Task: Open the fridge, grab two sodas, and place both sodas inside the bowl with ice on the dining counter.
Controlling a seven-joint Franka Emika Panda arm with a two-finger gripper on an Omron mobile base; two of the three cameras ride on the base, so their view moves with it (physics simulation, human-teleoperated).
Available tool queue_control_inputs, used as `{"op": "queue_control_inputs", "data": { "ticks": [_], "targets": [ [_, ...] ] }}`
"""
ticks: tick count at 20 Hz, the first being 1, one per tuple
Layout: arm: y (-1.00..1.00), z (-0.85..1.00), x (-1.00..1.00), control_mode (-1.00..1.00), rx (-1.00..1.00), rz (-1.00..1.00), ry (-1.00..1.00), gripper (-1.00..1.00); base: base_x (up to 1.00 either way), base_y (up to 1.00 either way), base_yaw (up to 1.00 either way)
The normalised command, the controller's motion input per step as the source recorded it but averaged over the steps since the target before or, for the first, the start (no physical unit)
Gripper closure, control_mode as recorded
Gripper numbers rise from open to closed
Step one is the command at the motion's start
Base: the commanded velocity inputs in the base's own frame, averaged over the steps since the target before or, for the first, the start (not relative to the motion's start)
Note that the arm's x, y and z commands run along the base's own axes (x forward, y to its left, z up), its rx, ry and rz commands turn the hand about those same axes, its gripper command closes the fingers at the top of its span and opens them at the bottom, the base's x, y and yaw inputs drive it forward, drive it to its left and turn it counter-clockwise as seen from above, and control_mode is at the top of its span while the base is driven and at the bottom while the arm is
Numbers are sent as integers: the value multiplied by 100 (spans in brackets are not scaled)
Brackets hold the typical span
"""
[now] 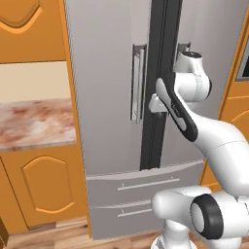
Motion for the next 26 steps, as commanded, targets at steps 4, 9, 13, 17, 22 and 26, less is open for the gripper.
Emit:
{"op": "queue_control_inputs", "data": {
  "ticks": [4,9,13,17,22,26],
  "targets": [
    [0,0,0,100,0,0,0,-100,-23,-41,0],
    [0,0,0,100,0,0,0,-100,0,-29,0],
    [-16,0,-7,-100,-3,0,-13,-100,0,0,0],
    [-32,10,0,-100,-16,2,-43,-100,0,0,0],
    [-31,11,25,-100,-6,4,-35,-100,0,0,0],
    [-25,28,61,-100,4,0,-20,-100,0,0,0]
  ]
}}
